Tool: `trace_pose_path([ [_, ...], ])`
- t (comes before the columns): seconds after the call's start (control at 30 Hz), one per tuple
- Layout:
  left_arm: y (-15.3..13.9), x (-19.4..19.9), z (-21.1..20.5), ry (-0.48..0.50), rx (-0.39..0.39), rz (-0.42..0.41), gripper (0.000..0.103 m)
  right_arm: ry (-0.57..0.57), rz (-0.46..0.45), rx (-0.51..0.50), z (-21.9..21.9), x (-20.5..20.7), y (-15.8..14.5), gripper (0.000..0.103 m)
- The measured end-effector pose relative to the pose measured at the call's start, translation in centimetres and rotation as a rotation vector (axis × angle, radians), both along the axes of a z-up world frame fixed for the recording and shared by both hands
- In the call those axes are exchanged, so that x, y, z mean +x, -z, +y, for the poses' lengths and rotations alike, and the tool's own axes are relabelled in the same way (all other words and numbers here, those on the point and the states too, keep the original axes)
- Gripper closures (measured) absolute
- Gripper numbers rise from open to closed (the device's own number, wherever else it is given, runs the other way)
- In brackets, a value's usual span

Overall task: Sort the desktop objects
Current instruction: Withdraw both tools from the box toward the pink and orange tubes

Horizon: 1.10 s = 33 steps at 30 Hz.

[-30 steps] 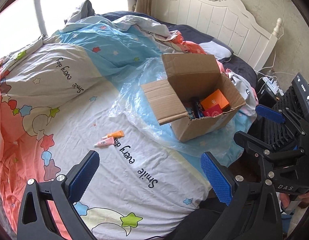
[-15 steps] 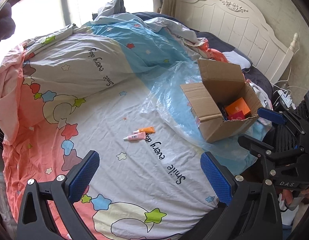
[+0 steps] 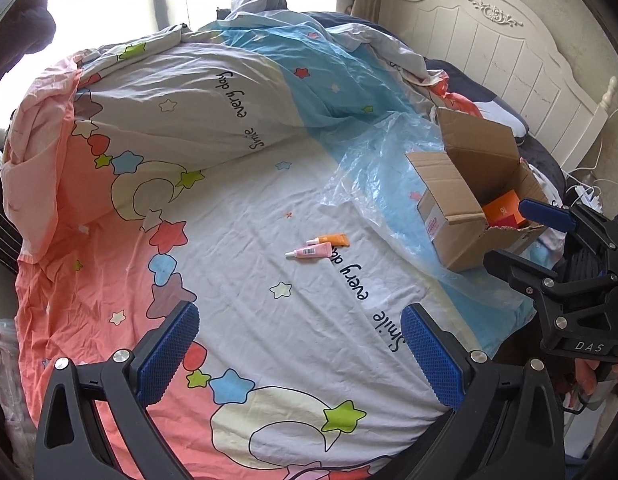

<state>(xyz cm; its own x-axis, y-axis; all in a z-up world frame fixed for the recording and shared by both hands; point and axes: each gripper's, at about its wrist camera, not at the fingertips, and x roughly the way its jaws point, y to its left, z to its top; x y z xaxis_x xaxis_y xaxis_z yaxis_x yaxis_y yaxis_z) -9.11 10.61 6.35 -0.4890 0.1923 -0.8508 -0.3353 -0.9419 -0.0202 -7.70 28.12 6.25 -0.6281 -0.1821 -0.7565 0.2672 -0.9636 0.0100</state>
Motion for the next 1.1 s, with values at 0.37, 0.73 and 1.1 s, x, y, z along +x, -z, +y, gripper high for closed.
trace_pose_path([
  [0.37, 1.4, -0.4, -1.3, -0.015, 0.009, -0.023, 0.0, -0.031, -0.028, -0.001, -1.6, -1.1, 1.1, 0.021],
  [0.73, 3.2, -1.8, -2.3, -0.023, -0.005, -0.044, 0.0, -0.05, -0.057, 0.006, -2.7, -2.7, 2.8, 0.021],
  [1.1, 6.1, -3.5, -2.8, -0.04, -0.032, -0.07, 0.0, -0.052, -0.095, -0.001, -2.3, -4.9, 5.4, 0.021],
])
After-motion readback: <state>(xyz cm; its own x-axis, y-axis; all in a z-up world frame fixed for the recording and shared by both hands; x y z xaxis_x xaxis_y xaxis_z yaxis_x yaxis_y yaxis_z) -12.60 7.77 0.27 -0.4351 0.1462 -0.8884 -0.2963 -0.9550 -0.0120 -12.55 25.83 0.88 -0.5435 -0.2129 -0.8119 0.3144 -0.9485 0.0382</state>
